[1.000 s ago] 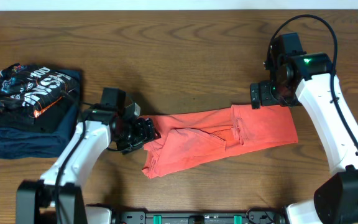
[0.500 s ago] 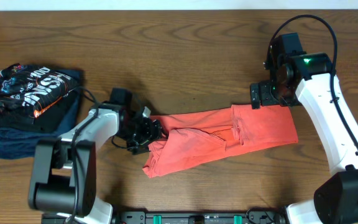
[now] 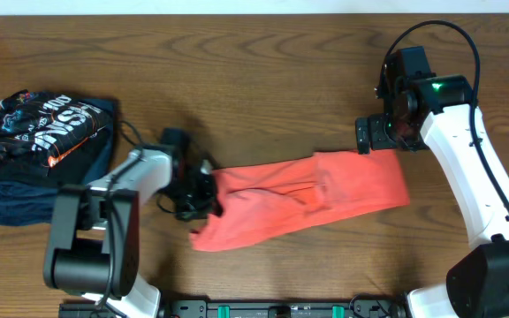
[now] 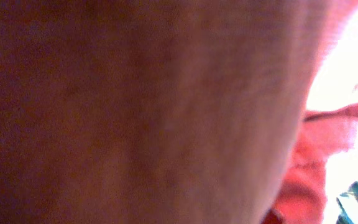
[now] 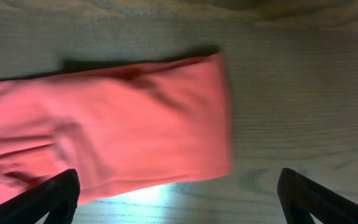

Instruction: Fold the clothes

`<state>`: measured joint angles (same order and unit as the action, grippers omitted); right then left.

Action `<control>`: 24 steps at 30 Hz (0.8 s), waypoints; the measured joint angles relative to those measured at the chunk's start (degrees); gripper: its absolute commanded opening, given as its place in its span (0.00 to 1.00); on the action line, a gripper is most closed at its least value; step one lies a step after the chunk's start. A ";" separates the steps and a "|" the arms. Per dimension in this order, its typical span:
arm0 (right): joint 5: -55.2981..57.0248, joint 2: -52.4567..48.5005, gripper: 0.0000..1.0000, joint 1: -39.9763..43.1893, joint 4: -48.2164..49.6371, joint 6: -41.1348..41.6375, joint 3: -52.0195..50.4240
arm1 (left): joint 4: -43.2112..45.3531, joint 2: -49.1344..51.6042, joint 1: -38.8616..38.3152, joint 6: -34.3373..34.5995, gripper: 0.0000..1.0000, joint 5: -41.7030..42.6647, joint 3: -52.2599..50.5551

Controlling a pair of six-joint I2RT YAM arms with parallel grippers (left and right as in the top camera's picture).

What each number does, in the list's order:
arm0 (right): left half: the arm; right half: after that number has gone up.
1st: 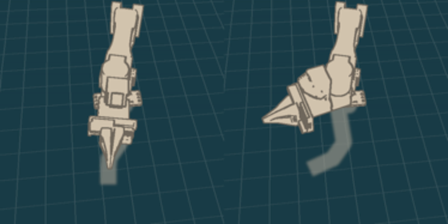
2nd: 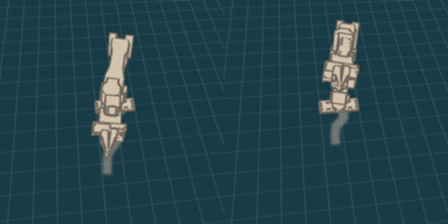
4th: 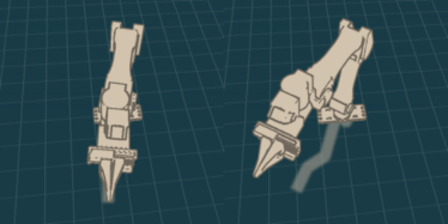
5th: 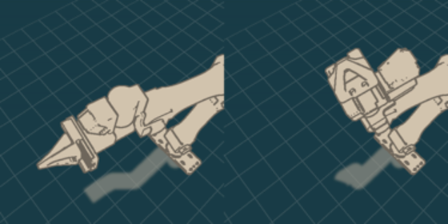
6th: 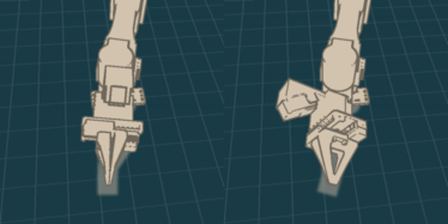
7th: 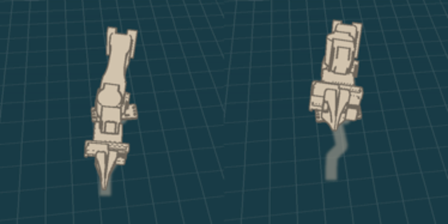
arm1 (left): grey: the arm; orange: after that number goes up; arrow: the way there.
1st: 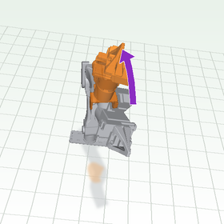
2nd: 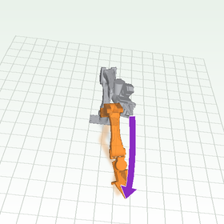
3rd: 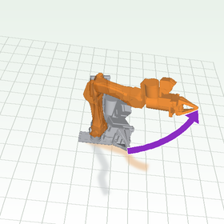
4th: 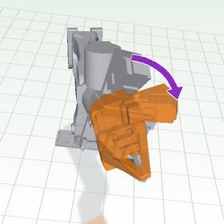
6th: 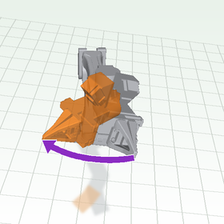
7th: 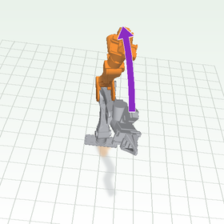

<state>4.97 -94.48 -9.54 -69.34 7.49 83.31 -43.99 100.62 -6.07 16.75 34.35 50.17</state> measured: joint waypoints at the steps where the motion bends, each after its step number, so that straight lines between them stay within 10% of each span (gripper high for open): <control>1: 0.02 0.00 0.99 0.00 0.04 0.00 0.00 | -2.21 -0.22 1.27 -0.28 0.06 -1.92 1.38; 24: -3.08 -2.32 0.90 -1.40 17.64 -0.52 -23.85 | -15.82 -3.02 5.60 1.40 0.06 -15.45 31.36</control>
<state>1.89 -96.79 -10.94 -51.70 6.96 59.46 -59.81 97.60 -0.47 18.15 18.90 81.54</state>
